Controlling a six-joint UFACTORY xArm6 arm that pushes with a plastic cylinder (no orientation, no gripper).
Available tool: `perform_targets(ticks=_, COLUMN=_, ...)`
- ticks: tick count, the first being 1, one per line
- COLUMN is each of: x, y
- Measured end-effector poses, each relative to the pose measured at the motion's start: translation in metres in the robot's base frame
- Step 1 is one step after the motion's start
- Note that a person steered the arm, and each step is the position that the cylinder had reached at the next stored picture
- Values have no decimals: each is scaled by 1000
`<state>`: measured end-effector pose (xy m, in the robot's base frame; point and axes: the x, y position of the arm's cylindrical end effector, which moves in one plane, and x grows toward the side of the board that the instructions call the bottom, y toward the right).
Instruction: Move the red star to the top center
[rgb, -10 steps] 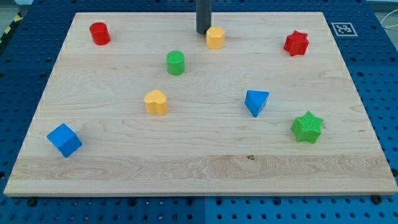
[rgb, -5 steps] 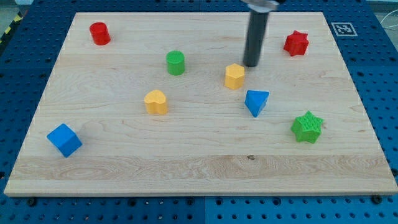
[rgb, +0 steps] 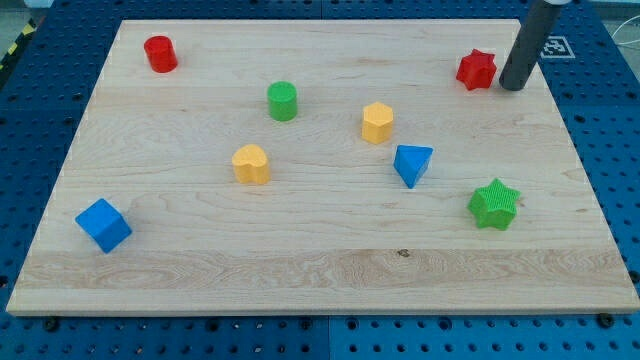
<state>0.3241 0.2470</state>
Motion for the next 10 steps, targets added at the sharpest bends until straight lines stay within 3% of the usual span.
perform_targets(ticks=4, x=-13, y=-100)
perform_targets(ticks=8, x=6, y=-147)
perform_targets(ticks=10, x=-6, y=-185)
